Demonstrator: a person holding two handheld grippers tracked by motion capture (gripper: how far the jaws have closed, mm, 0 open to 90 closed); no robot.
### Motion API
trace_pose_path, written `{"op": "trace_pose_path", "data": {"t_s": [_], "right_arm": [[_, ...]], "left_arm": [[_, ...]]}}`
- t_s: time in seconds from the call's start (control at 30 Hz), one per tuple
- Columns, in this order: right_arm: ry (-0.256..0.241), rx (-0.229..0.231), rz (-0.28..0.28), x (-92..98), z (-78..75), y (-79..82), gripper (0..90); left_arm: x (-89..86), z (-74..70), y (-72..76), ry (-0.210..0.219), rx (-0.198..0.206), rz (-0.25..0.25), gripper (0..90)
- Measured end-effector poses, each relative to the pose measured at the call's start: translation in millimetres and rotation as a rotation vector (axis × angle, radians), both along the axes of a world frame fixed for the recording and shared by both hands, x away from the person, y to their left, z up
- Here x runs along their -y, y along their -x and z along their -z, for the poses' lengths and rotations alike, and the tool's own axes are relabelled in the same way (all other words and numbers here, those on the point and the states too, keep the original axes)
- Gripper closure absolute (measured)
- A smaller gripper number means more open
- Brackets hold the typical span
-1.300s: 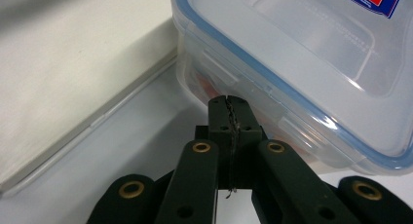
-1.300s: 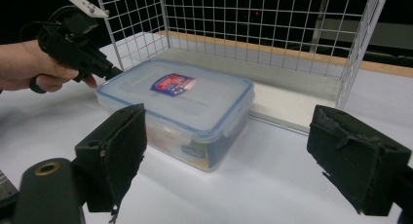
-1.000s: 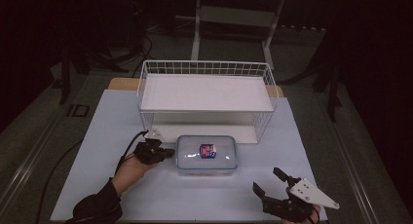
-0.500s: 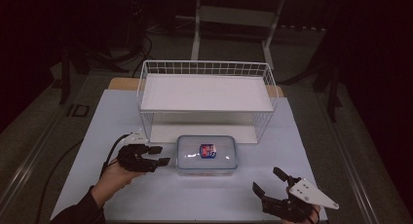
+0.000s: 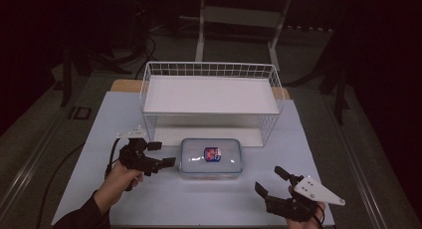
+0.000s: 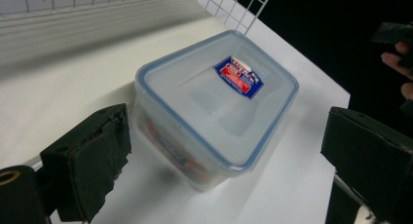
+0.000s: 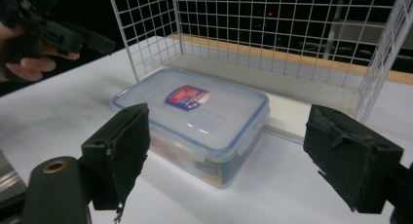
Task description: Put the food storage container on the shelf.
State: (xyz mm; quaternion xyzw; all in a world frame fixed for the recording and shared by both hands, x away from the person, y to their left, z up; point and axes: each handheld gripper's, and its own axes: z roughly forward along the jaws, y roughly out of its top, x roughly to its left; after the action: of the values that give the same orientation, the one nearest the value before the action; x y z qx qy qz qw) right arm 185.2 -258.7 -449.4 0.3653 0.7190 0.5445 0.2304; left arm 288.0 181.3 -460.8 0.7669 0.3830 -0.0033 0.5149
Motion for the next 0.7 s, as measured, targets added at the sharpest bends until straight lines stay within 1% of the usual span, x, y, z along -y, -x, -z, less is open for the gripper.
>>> {"op": "trace_pose_path", "data": {"t_s": [0.03,0.07,0.1,0.13,0.17,0.2,0.23,0.27,0.3,0.33,0.37,0.4,0.43,0.47,0.5,0.53,0.57,0.6,0.63,0.67,0.7], "right_arm": [[0.000,0.000,0.000,0.0,0.0,0.0,16.8],[0.011,0.006,0.001,-1.0,-1.2,-2.0,16.4],[0.017,0.002,-0.010,-2.9,-4.0,-10.4,15.7],[0.012,-0.015,-0.019,-3.6,-5.1,-15.9,15.7],[0.012,-0.015,-0.019,-3.6,-5.1,-15.9,15.7],[-0.001,-0.030,-0.032,-4.4,-6.1,-21.8,15.2],[-0.002,-0.056,-0.054,-6.9,-7.3,-32.3,14.6],[0.005,-0.062,-0.058,-9.0,-8.1,-37.4,14.1],[0.020,-0.057,-0.068,-11.4,-8.7,-42.6,13.6],[0.040,-0.059,-0.062,-13.7,-9.3,-47.4,13.6],[0.050,-0.074,-0.064,-15.5,-10.0,-52.7,13.6],[0.040,-0.104,-0.082,-16.9,-10.4,-58.5,13.6],[0.031,-0.132,-0.084,-17.8,-10.4,-64.2,13.6],[0.023,-0.149,-0.078,-18.7,-10.1,-69.6,13.7],[0.010,-0.177,-0.084,-19.5,-9.4,-75.1,13.6],[-0.004,-0.204,-0.085,-20.0,-8.3,-80.5,13.4],[-0.016,-0.225,-0.075,-20.9,-7.1,-85.4,13.1],[-0.020,-0.250,-0.073,-22.3,-5.5,-90.7,12.9],[-0.027,-0.277,-0.051,-24.2,-4.1,-95.9,13.0],[-0.037,-0.284,-0.022,-26.1,-2.5,-100.0,13.0],[-0.041,-0.296,-0.030,-27.5,-0.5,-103.7,11.1]], "left_arm": [[1.2,-1.1,-1.0,0.000,-0.009,-0.008,3.5],[3.0,-2.8,-2.9,0.006,-0.024,-0.014,3.1],[4.1,-3.7,-4.1,0.004,-0.029,-0.021,3.0],[6.9,-4.9,-7.7,0.006,-0.052,-0.029,3.0],[6.9,-4.9,-7.7,0.006,-0.052,-0.029,3.1],[9.4,-5.7,-9.5,-0.006,-0.048,-0.052,3.1],[10.3,-6.2,-10.7,-0.007,-0.049,-0.058,3.7],[11.1,-6.3,-12.5,0.004,-0.064,-0.060,3.9],[11.7,-5.8,-14.6,0.020,-0.077,-0.064,3.9],[12.4,-5.1,-16.7,0.034,-0.086,-0.072,3.9],[13.2,-4.1,-18.9,0.041,-0.096,-0.078,3.9],[14.2,-3.1,-21.2,0.044,-0.108,-0.082,4.0],[15.3,-1.9,-23.5,0.058,-0.119,-0.084,4.0],[16.7,-0.9,-25.9,0.072,-0.145,-0.079,4.0],[17.9,0.3,-28.5,0.077,-0.169,-0.071,4.3],[19.8,1.6,-30.4,0.070,-0.180,-0.071,4.4],[22.1,2.7,-32.1,0.052,-0.189,-0.072,4.3],[24.5,3.8,-34.0,0.035,-0.210,-0.080,4.3],[26.2,5.3,-35.8,0.017,-0.228,-0.089,4.3],[27.3,7.2,-37.6,0.010,-0.244,-0.090,4.3],[28.4,9.6,-39.4,0.017,-0.272,-0.097,4.3]]}}
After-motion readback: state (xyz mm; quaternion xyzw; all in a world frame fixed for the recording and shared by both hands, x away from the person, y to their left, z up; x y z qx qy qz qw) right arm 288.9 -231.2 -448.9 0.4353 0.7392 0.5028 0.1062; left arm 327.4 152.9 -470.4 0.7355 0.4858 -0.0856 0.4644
